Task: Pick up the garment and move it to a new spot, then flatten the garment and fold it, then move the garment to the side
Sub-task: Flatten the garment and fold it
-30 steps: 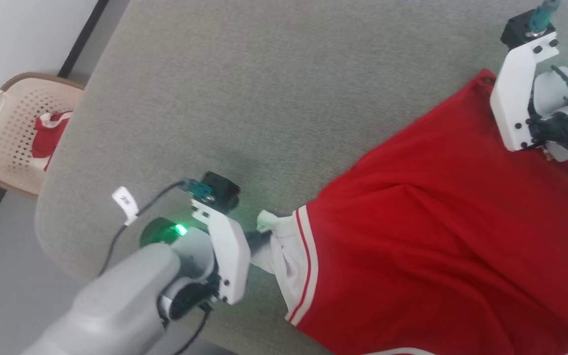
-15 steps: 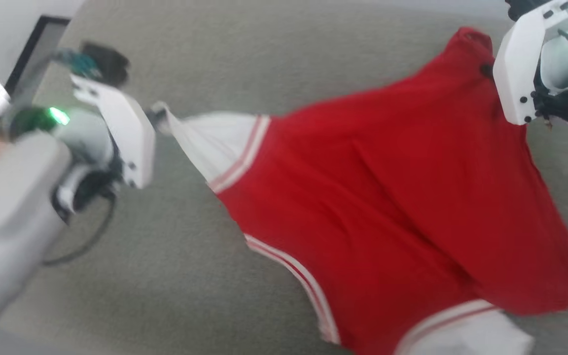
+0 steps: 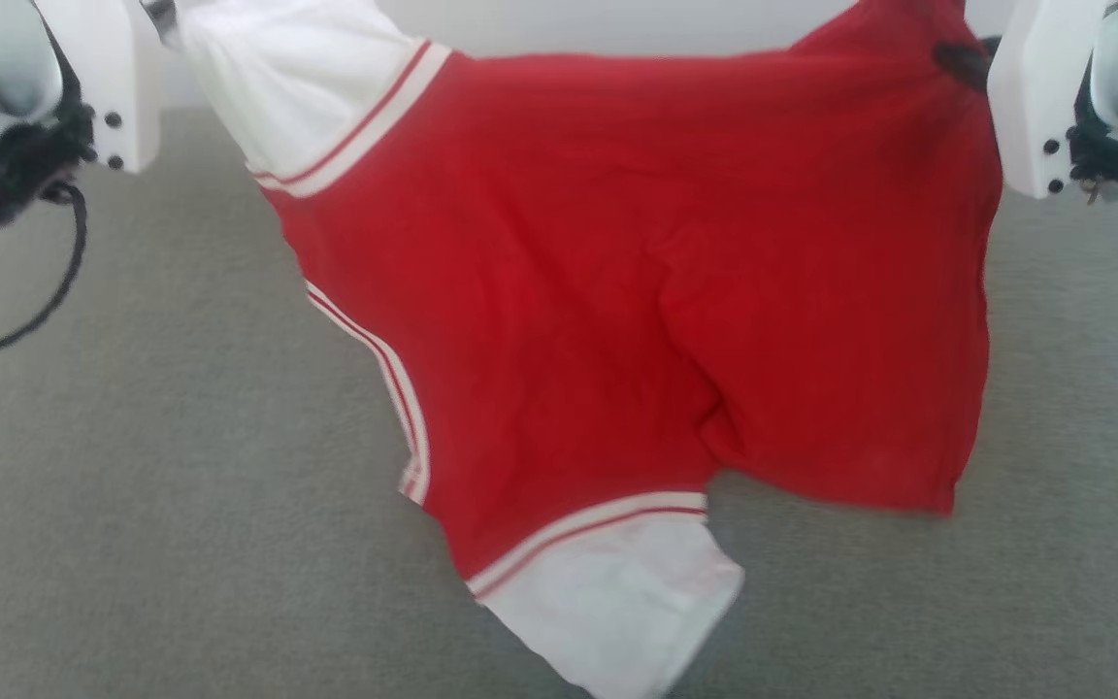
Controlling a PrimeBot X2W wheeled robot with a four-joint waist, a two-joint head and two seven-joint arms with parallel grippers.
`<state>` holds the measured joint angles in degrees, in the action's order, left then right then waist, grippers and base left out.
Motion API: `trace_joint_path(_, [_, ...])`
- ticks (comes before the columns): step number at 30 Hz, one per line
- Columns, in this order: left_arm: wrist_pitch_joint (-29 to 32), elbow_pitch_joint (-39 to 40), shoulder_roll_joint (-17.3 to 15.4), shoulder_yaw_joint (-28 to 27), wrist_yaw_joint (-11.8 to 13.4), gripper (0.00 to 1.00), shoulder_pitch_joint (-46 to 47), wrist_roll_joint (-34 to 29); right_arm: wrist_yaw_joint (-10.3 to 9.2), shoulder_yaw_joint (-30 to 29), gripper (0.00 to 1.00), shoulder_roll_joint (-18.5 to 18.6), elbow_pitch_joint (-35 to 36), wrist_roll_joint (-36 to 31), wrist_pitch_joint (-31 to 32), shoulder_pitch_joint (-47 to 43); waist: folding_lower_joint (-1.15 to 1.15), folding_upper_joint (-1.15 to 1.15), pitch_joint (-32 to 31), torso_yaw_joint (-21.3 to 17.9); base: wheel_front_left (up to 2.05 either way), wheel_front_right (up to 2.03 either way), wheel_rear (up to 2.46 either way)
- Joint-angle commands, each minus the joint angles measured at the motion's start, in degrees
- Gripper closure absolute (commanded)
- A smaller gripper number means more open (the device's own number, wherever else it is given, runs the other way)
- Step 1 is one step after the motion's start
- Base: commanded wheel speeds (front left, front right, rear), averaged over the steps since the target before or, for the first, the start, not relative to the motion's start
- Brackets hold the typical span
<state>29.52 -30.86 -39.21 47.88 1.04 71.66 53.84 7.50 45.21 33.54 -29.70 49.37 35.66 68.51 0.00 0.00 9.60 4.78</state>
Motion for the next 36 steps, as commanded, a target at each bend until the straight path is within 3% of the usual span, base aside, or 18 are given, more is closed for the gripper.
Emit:
trace_joint_path(1, [-0.17, -1.09, 0.15, 0.06, -0.47, 1.0, 1.37, -0.64, -0.01, -0.2, 1.0, 0.21, 0.27, -0.77, -0.82, 0.8, 0.0, 0.0, -1.68, -2.03, 0.0, 0.0, 0.0])
trace_joint_path(6, [-5.02, -6.03, 2.25, -0.48, -1.87, 1.0, 6.23, -3.17, -0.01, -2.5, 1.0, -1.28, -2.45, -3.58, -4.99, 2.8, 0.0, 0.0, -0.5, -3.75, 0.0, 0.0, 0.0])
trace_joint_path(12, [-15.22, -12.72, 5.29, -1.01, -2.59, 1.0, 15.23, -7.91, -0.01, -5.28, 1.0, -4.89, -9.08, -8.92, -12.92, 8.29, 0.0, 0.0, 5.53, -4.62, 0.0, 0.0, 0.0])
trace_joint_path(21, [-38.05, -21.57, 8.82, -1.63, -0.28, 1.0, 31.4, -17.11, -0.01, -11.04, 1.0, -9.89, -22.13, -20.71, -33.36, 19.76, 0.0, 0.0, 14.0, -4.0, 0.0, 0.0, 0.0])
trace_joint_path(24, [-43.03, -23.86, 9.89, -1.8, 0.28, 1.0, 35.18, -19.04, -0.01, -12.97, 1.0, -11.6, -26.36, -25.12, -39.42, 22.1, 0.0, 0.0, 15.18, -3.37, 0.0, 0.0, 0.0])
trace_joint_path(26, [-44.14, -24.78, 10.31, -2.39, -0.44, 1.0, 35.91, -19.24, -0.01, -13.48, 1.0, -12.78, -28.75, -27.0, -41.68, 22.5, 0.0, 0.0, 15.51, -2.96, 0.0, 0.0, 0.0])
trace_joint_path(31, [-44.45, -27.73, 11.99, -0.86, -5.81, 1.0, 31.15, -18.77, -0.01, -10.55, 1.0, -14.83, -32.6, -27.52, -40.26, 17.9, 0.0, 0.0, 14.82, -1.62, 0.0, 0.0, 0.0])
trace_joint_path(36, [-35.71, -29.78, 13.39, 3.2, -8.44, 1.0, 22.16, -15.24, -0.01, -6.81, 1.0, -14.73, -32.21, -22.9, -36.24, 10.47, 0.0, 0.0, 12.79, -0.18, 0.0, 0.0, 0.0])
